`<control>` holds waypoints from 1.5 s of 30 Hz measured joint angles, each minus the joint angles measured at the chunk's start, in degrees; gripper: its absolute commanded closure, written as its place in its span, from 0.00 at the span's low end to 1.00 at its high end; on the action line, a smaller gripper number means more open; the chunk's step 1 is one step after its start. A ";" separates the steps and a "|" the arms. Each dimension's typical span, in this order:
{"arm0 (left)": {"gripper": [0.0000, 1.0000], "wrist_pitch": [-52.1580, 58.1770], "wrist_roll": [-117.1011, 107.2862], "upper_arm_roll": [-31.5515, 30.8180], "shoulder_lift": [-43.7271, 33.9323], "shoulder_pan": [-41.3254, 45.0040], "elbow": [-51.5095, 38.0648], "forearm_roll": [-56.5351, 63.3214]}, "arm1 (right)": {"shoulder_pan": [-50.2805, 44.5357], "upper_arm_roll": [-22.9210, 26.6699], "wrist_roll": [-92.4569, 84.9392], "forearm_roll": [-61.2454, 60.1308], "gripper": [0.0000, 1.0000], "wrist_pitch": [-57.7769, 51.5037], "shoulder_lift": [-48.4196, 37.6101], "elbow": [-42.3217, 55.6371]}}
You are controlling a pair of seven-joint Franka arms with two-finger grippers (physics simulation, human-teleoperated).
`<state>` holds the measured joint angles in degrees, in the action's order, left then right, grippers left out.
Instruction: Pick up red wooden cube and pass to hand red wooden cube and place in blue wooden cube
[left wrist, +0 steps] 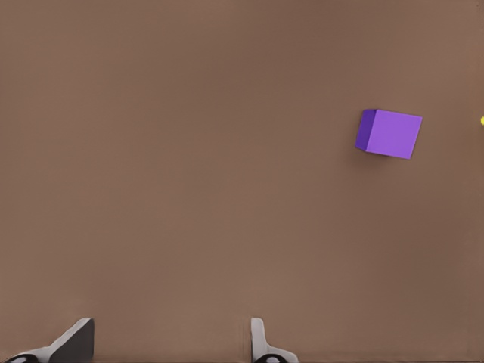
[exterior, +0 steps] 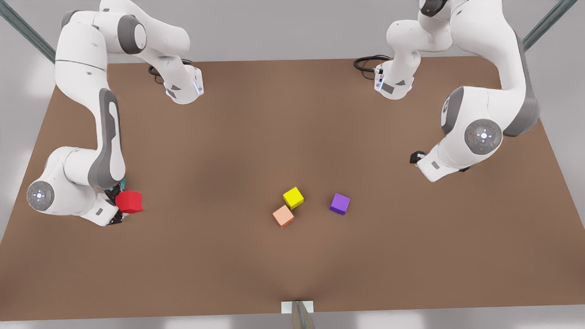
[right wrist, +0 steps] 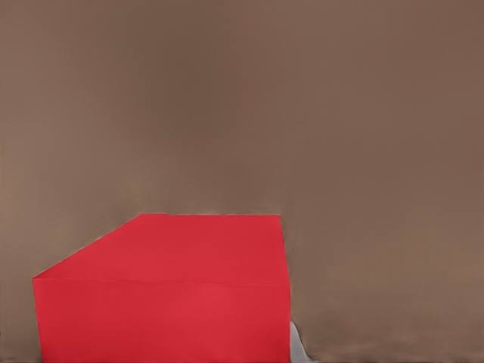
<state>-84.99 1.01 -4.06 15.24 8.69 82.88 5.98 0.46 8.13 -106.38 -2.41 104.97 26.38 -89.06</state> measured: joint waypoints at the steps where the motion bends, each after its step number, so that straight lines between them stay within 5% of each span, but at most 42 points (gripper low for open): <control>1: 0.00 -0.01 -0.36 0.03 0.06 0.00 0.13 -1.15 | 1.15 0.05 0.35 1.69 0.58 2.41 -0.07 -1.36; 15: 0.00 2.28 -3.87 -3.74 -0.03 0.01 -0.67 -5.91 | 8.67 1.11 2.35 8.28 0.58 21.83 -7.25 -22.22; 37: 0.00 3.76 -6.11 -3.66 1.42 -0.70 -0.67 -5.94 | 12.26 3.88 3.30 10.20 0.56 30.38 -6.25 -31.24; 38: 0.00 3.76 -6.16 -3.66 1.47 -0.71 -0.67 -5.94 | 12.33 3.93 3.31 10.17 0.01 30.55 -6.19 -31.25; 45: 0.00 3.76 -6.45 -3.66 1.57 -0.69 -0.67 -5.95 | 12.46 3.90 2.96 9.88 0.00 30.78 -6.24 -31.59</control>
<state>-81.24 -5.45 -7.72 16.81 8.00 82.20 0.03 12.92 12.04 -103.42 7.47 135.75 20.14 -120.65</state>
